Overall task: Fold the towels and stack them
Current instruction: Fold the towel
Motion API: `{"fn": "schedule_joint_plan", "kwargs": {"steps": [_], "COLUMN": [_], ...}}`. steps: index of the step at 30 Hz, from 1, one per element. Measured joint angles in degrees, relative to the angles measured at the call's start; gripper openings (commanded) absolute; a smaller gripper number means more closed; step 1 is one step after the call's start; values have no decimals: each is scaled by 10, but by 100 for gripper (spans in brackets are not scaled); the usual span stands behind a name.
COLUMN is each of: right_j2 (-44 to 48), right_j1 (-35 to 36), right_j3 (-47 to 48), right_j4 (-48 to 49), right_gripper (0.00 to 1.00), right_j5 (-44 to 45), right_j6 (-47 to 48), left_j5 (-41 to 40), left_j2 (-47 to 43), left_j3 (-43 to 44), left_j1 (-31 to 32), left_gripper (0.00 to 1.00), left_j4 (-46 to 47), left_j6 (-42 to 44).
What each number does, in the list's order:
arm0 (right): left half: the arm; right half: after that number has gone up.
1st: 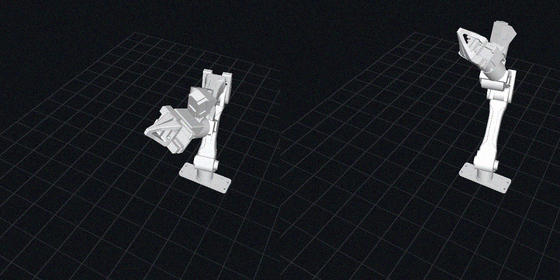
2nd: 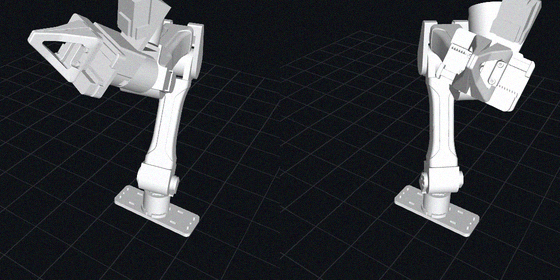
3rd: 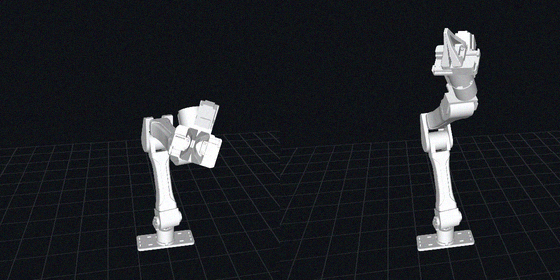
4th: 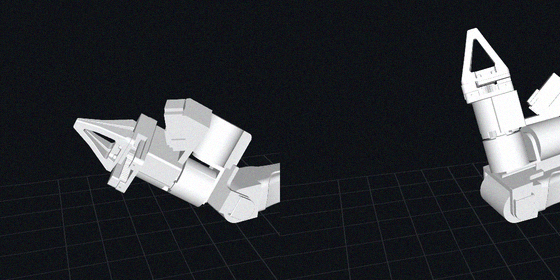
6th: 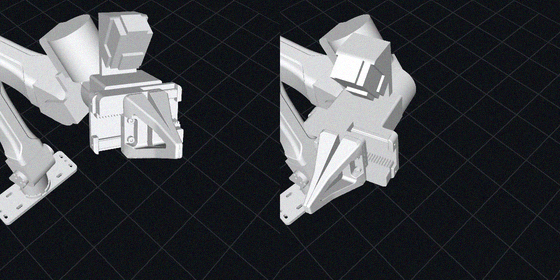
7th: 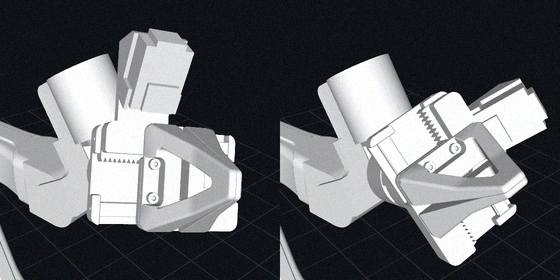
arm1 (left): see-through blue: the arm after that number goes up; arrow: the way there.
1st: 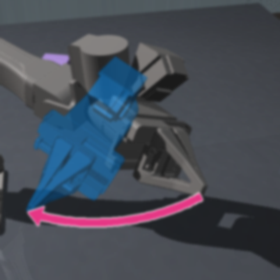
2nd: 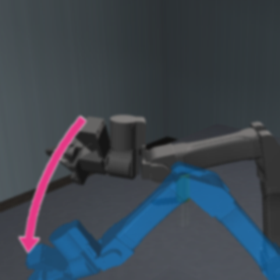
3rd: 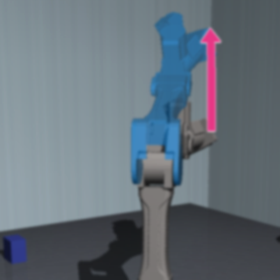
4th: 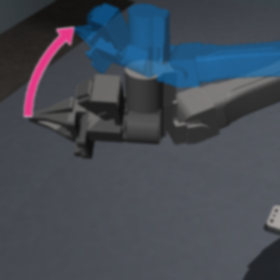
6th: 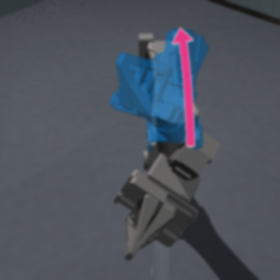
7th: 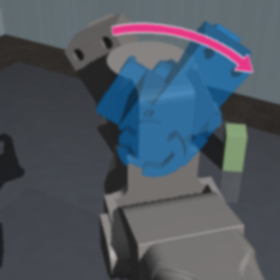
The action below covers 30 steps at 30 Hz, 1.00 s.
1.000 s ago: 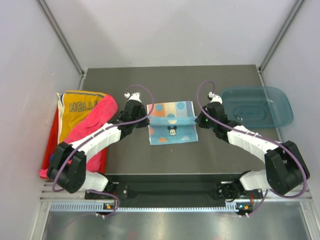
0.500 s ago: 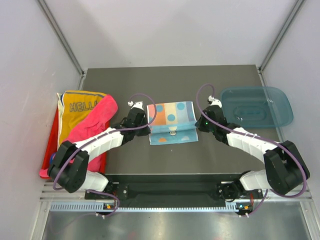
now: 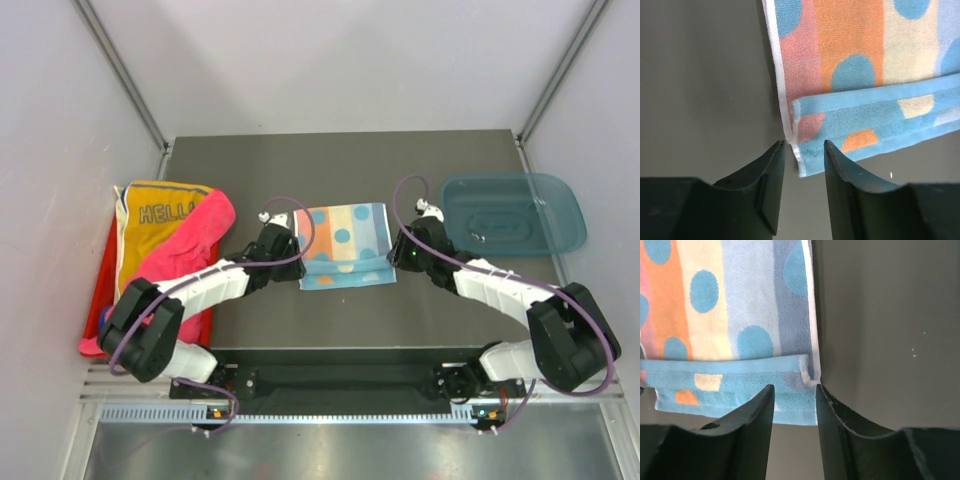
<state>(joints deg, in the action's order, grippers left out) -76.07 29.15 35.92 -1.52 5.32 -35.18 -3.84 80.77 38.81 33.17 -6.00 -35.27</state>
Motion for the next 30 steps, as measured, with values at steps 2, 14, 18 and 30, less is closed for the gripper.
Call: {"fn": "schedule_joint_plan", "kwargs": {"steps": [2, 14, 18, 30], "right_j2": [11, -30, -93, -129], "right_j1": [0, 0, 0, 0], "right_j3": [-4, 86, 134, 145], "right_j4": [-8, -54, -61, -70], "right_gripper": [40, 34, 33, 30], "right_j5": [0, 22, 26, 16], "right_j6": [0, 17, 25, 32], "left_j5": [5, -23, -32, -23], "left_j2": [-12, -27, 73, 139], "left_j3": [-4, 67, 146, 146], "left_j1": [0, 1, 1, 2], "left_gripper": [44, 40, 38, 35], "left_j4": [-3, -18, -22, -31], "left_j6": [1, 11, 18, 15]}}
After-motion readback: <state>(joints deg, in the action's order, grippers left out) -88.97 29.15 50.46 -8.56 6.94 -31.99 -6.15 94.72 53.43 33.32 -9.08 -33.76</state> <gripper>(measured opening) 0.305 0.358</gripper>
